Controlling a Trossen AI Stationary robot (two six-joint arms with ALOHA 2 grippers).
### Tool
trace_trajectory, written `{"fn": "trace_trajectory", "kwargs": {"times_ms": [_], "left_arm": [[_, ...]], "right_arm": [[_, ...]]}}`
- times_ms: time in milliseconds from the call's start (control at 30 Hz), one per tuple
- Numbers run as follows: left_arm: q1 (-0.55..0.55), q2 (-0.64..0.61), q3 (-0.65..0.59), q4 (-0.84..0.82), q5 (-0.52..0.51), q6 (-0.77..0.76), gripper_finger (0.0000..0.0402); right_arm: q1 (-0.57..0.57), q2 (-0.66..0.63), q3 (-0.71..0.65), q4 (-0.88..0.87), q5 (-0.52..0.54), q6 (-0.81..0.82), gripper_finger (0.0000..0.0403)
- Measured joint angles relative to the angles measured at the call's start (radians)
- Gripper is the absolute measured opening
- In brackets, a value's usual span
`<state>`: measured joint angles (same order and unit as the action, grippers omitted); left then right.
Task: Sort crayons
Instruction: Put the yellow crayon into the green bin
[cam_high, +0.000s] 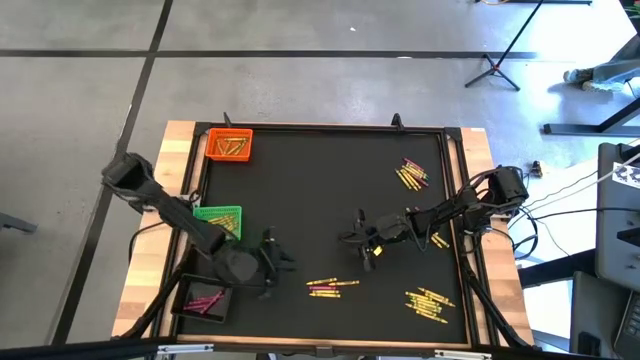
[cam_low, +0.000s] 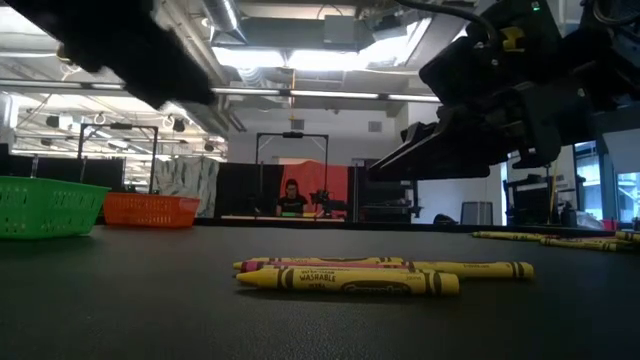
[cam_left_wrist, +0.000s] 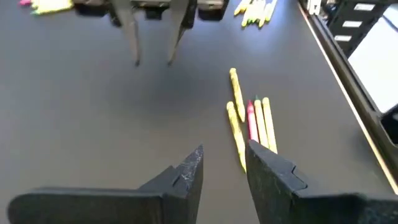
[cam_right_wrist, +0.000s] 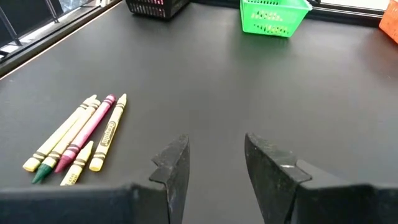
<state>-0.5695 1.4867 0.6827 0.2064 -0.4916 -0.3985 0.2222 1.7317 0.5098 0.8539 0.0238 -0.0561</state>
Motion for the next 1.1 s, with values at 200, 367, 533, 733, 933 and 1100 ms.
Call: {"fn": "trace_trajectory", "kwargs": {"times_ms": [200, 367, 533, 733, 933, 1100], "left_arm": [[0.063, 0.181, 0.000, 0.275, 0.067, 0.081, 0.0102], [0.109, 0.314, 0.000, 0.466, 0.142, 0.079, 0.0102], [0.144, 0.426, 0.018, 0.610, 0.278, 0.095, 0.0102], [0.171, 0.529, 0.086, 0.587, 0.333, 0.121, 0.0102], [0.188, 0.549, 0.106, 0.571, 0.380, 0.117, 0.0102], [0.188, 0.550, 0.106, 0.519, 0.386, 0.093, 0.0102]], "right_arm": [[0.000, 0.000, 0.000, -0.016, 0.001, 0.002, 0.0152], [0.000, 0.000, 0.000, -0.012, 0.001, 0.002, 0.0152], [0.000, 0.000, 0.000, -0.014, 0.019, 0.003, 0.0152], [0.000, 0.000, 0.000, -0.020, 0.020, 0.003, 0.0152], [0.000, 0.000, 0.000, -0.021, 0.020, 0.005, 0.0152], [0.001, 0.000, 0.000, -0.027, 0.018, 0.007, 0.0152]]}}
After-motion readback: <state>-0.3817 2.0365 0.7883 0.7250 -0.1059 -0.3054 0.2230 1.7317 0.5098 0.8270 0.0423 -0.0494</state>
